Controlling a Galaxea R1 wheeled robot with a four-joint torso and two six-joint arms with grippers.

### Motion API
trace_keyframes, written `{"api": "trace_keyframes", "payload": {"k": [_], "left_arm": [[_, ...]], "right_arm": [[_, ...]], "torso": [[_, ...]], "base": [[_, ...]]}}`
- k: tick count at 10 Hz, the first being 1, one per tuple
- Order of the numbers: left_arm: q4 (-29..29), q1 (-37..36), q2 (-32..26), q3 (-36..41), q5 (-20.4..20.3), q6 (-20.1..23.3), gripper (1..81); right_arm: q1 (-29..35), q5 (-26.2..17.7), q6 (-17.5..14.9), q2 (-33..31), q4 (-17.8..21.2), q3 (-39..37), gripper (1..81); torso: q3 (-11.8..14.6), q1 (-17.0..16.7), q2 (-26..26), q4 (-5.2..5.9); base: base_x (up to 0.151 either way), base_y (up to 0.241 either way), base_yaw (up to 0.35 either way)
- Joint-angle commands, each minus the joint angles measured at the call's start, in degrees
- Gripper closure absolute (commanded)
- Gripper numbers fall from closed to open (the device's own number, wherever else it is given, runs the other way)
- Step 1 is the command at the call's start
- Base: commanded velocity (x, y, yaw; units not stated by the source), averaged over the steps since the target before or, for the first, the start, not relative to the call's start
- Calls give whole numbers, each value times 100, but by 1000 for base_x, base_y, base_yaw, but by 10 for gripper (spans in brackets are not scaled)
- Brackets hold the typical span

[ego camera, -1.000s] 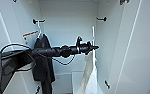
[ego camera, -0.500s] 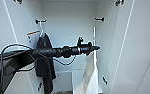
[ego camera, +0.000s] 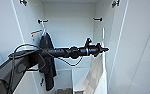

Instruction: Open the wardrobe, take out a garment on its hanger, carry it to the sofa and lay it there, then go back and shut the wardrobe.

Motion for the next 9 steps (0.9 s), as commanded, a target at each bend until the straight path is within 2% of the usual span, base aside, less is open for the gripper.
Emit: {"api": "trace_keyframes", "payload": {"k": [1, 9], "left_arm": [[151, -1037, 46, 20, -244, 93, 811], [222, -685, -288, 644, -314, 146, 811]], "right_arm": [[237, -188, -10, 26, -51, 60, 10], [245, -196, -10, 18, -51, 60, 10]], "torso": [[0, 0, 0, 0], [2, -2, -2, 0]], "base": [[-110, 0, 0], [-122, 0, 0]]}}
